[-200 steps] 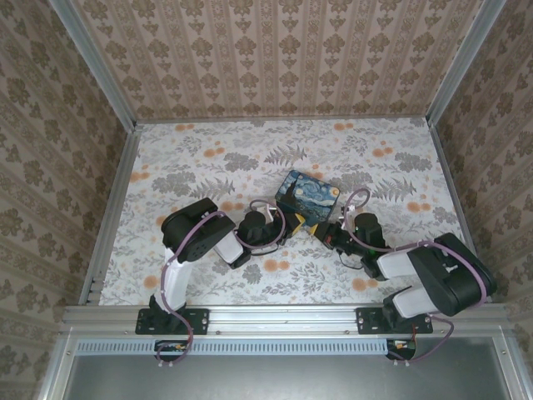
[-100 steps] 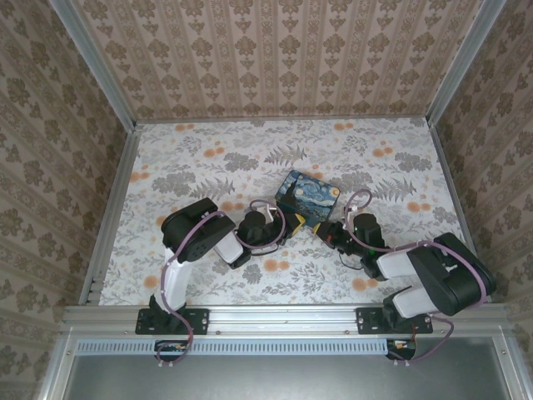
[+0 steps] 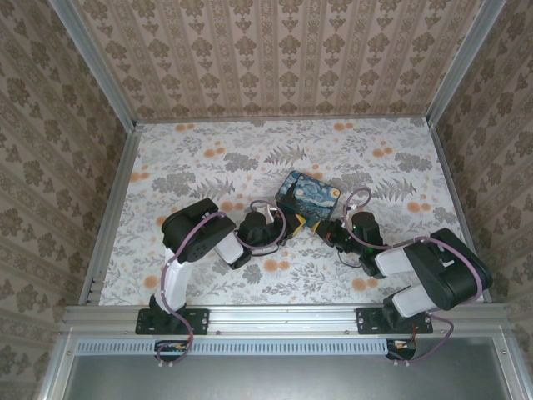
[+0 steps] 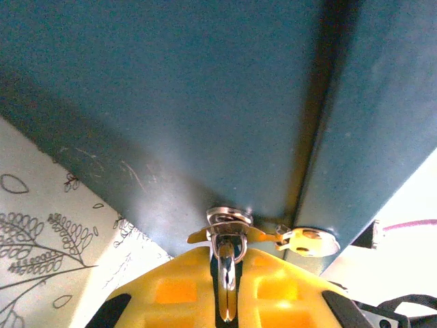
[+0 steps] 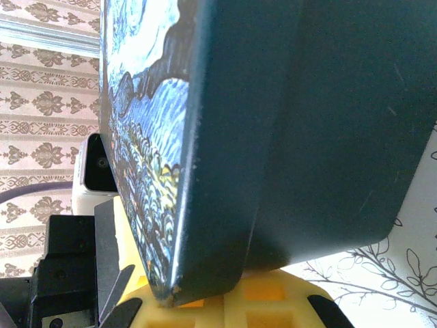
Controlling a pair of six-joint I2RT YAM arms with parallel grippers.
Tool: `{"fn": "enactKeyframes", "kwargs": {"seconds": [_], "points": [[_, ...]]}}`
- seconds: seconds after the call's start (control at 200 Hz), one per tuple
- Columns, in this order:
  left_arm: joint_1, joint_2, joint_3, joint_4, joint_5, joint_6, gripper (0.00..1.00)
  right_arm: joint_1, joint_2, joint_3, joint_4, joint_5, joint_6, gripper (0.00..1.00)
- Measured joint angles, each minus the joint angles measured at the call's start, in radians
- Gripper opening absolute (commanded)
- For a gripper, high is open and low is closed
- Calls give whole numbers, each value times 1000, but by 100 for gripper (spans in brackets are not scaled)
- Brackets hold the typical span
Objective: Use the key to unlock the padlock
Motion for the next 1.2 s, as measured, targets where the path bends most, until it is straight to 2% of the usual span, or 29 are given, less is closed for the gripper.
{"fn": "enactKeyframes", "kwargs": {"seconds": [1.2], "points": [[-9, 0, 2, -1, -21, 0, 0, 0, -33, 2, -9, 0, 27, 0]]}}
